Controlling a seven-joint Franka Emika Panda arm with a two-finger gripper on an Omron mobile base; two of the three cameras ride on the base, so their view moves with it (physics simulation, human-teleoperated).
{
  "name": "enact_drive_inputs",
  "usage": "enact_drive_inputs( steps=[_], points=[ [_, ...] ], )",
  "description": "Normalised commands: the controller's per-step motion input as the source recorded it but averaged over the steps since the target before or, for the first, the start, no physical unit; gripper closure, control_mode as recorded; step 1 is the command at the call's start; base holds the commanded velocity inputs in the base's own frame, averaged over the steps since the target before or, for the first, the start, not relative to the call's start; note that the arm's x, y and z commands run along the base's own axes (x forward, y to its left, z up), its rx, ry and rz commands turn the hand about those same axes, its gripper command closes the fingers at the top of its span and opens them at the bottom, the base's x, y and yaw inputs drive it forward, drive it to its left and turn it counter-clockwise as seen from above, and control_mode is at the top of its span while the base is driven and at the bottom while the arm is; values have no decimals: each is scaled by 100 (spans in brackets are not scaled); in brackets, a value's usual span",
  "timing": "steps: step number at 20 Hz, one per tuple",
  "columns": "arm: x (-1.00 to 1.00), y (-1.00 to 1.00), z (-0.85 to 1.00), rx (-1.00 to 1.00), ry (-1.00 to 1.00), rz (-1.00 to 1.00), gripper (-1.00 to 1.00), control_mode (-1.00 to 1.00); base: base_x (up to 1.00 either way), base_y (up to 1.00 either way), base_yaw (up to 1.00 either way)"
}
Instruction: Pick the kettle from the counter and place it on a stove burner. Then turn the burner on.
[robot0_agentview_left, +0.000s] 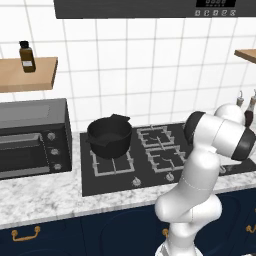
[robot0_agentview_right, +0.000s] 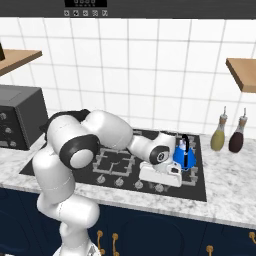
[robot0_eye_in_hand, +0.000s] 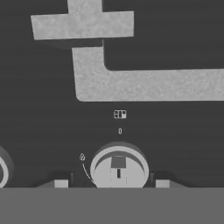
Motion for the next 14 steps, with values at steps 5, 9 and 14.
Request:
enact_drive_inputs(
  steps=[5, 9, 14],
  points=[
    [-1, 0, 0, 0, -6, 1, 100, -100, 0, 0, 0],
    [-11, 0, 4, 0, -13, 25, 100, -100, 0, 0, 0],
    [-8, 0, 4, -1, -16, 39, 100, -100, 0, 0, 0]
  ],
)
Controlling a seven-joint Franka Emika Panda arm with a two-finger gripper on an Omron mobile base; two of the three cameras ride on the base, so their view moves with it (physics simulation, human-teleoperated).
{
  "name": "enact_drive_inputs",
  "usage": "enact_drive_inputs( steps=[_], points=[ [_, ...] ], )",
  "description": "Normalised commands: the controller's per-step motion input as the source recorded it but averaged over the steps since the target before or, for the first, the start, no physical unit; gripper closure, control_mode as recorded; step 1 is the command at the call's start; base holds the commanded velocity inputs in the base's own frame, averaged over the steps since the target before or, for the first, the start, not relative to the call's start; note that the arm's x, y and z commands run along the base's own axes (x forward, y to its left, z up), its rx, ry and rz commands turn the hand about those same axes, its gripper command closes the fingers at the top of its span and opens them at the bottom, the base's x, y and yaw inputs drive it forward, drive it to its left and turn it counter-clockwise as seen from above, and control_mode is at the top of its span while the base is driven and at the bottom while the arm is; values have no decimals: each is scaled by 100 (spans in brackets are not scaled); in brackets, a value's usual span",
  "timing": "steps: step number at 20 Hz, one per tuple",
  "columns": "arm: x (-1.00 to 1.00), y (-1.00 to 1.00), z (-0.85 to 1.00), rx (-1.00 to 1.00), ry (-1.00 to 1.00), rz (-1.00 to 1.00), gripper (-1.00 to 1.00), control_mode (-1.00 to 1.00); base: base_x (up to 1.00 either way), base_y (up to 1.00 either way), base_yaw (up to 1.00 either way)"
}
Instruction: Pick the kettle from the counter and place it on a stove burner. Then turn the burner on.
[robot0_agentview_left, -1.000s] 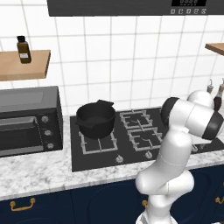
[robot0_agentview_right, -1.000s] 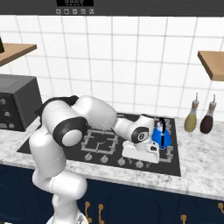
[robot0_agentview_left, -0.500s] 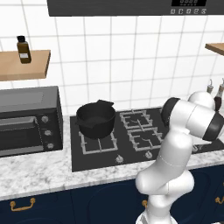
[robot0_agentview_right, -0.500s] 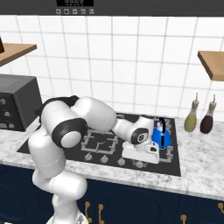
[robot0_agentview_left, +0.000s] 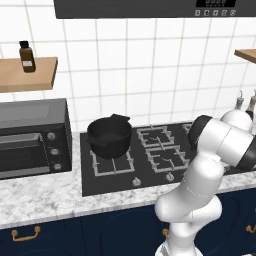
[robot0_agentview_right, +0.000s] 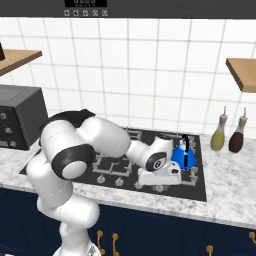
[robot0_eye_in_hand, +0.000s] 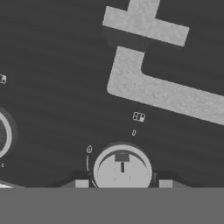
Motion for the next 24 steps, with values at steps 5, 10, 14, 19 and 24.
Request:
enact_drive_inputs(
  steps=[5, 10, 14, 19, 24],
  points=[
    [-7, 0, 3, -3, -15, 41, 100, -100, 0, 0, 0],
    [-8, 0, 0, -5, -16, 41, 100, -100, 0, 0, 0],
    [-2, 2, 0, -5, -2, 15, -100, -100, 0, 0, 0],
    [0, 0, 33, 0, -8, 0, -100, -100, 0, 0, 0],
    [0, 0, 92, 0, -19, 0, -100, -100, 0, 0, 0]
  ],
)
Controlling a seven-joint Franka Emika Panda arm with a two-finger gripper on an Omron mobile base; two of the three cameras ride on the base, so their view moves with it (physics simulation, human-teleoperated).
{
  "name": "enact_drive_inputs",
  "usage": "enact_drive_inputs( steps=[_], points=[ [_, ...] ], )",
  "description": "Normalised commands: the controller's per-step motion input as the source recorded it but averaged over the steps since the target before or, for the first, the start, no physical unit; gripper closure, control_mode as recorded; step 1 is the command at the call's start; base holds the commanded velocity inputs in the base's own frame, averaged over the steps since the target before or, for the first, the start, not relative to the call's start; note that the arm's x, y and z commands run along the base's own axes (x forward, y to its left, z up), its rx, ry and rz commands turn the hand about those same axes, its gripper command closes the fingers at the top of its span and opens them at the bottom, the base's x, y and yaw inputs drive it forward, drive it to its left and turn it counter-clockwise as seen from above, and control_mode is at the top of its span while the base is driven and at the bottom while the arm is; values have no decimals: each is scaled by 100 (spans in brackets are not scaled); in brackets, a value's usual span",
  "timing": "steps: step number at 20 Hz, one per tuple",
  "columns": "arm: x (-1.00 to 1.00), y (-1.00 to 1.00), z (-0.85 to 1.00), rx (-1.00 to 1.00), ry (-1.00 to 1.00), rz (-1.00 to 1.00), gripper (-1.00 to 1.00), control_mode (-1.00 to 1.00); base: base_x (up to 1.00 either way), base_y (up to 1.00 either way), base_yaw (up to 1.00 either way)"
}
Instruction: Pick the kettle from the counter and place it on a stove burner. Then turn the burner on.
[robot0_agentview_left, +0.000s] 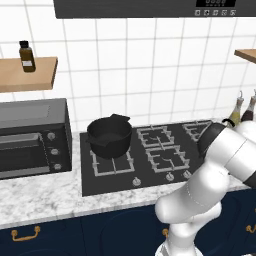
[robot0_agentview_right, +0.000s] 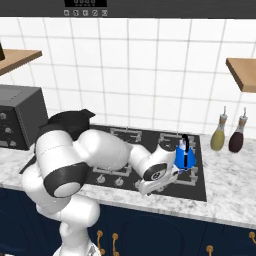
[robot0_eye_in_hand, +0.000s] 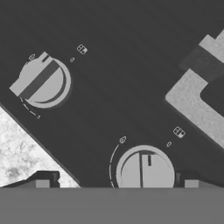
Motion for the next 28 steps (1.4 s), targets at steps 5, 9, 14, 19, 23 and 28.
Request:
enact_drive_inputs(
  steps=[5, 9, 14, 19, 23, 28],
  points=[
    [0, 0, 71, 0, -16, -4, -100, -100, 0, 0, 0],
    [2, 0, 10, 0, -1, 0, -100, -100, 0, 0, 0],
    [14, -2, 86, 0, -26, -4, -100, -100, 0, 0, 0],
    [4, -5, 58, 0, -21, -5, -100, -100, 0, 0, 0],
    [1, -12, 1, 0, -1, 0, -100, -100, 0, 0, 0],
    [9, -63, 26, 1, -11, -1, -100, -100, 0, 0, 0]
  ],
)
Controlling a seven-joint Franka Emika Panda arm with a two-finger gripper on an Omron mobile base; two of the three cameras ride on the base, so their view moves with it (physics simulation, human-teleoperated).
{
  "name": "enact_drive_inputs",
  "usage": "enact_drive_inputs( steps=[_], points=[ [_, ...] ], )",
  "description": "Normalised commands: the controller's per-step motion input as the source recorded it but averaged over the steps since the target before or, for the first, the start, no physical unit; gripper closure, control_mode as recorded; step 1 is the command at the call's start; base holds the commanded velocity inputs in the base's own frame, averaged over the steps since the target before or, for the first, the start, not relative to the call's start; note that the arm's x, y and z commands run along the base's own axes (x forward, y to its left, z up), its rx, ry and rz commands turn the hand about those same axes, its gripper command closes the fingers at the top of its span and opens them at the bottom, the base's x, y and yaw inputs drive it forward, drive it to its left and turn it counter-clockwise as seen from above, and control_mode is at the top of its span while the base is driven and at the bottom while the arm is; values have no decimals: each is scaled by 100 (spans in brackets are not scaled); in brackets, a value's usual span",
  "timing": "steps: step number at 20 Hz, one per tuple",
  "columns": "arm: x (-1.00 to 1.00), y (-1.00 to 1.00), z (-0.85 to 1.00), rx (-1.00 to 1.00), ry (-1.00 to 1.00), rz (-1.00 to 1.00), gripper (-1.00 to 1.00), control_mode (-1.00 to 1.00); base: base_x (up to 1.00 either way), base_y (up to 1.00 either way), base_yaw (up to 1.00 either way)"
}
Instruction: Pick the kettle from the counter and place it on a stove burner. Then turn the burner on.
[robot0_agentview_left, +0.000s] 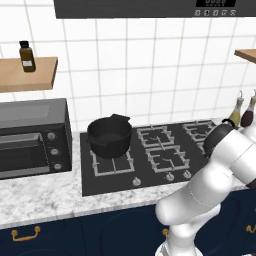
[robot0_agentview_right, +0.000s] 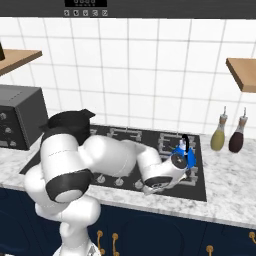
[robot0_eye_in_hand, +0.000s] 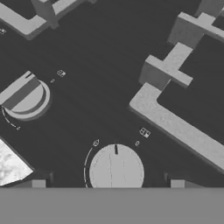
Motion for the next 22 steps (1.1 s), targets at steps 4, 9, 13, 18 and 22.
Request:
enact_drive_inputs(
  steps=[4, 9, 13, 18, 22],
  points=[
    [18, -74, 46, 2, -24, -2, -100, -100, 0, 0, 0],
    [-9, -81, 81, 9, -30, -3, -100, -100, 0, 0, 0],
    [-90, -32, 100, 15, -50, 2, -100, -100, 0, 0, 0],
    [-100, 17, 100, 2, -64, 8, -100, -100, 0, 0, 0],
    [-98, 15, 72, 0, -74, 12, -100, -100, 0, 0, 0]
  ],
)
